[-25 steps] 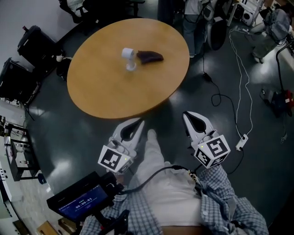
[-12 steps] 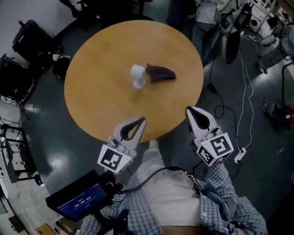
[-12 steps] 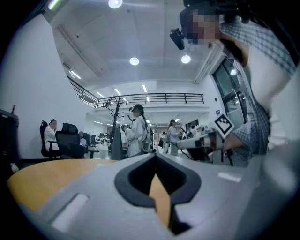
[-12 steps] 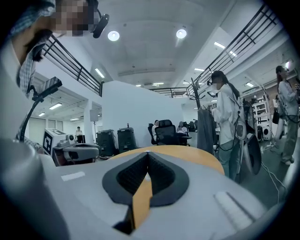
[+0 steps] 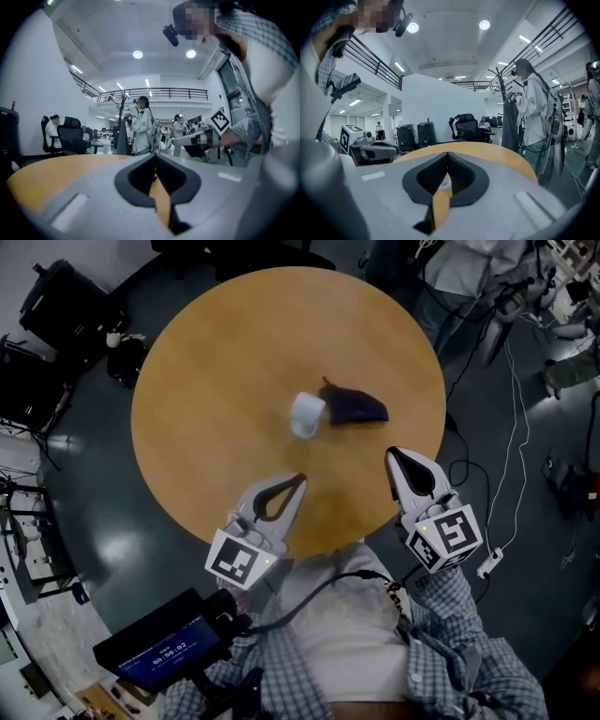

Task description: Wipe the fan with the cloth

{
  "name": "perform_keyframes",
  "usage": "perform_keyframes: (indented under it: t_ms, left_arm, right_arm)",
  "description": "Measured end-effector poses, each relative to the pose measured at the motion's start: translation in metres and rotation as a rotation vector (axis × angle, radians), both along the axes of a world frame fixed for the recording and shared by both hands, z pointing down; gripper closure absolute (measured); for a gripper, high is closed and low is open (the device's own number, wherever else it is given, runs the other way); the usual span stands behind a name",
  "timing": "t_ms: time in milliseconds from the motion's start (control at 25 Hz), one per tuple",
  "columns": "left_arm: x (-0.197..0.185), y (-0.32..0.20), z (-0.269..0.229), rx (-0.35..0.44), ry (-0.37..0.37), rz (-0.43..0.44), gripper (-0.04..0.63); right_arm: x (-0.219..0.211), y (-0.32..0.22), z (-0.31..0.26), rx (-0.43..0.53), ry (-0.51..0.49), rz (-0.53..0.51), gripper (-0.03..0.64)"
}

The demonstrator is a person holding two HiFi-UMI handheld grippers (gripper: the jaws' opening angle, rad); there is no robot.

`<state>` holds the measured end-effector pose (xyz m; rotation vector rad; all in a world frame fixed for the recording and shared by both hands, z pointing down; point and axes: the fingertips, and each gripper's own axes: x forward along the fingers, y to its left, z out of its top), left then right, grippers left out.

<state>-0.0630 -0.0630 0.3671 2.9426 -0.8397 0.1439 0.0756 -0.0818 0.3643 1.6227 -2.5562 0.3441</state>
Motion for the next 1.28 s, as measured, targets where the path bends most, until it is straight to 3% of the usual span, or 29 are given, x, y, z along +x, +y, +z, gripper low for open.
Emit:
perform_keyframes:
  t_ms: [240, 480, 760, 1080, 1280]
  left_arm:
    - [0.010, -0.029, 0.029, -0.038, -0.030, -0.032, 0.579]
    - [0.010, -0.057, 0.059, -0.079, -0.058, -0.070, 0.490]
    - [0.016, -0.083, 0.095, -0.131, -0.097, -0.147, 0.444]
    - [0.057, -0.085, 0.135, -0.080, -0.165, -0.148, 0.385]
    - [0.038, -0.121, 0.137, -0.056, -0.150, -0.173, 0.380]
  right_arm:
    - [0.006, -0.025, 0.020, -0.054, -0.003, -0.033, 0.614]
    - [0.014, -0.047, 0.036, -0.100, 0.010, -0.061, 0.614]
    - [0.034, -0.069, 0.066, -0.142, 0.045, -0.088, 0.614]
    - [0.058, -0.066, 0.093, -0.150, 0.034, -0.103, 0.614]
    - [0.029, -0.094, 0.106, -0.170, 0.064, -0.128, 0.613]
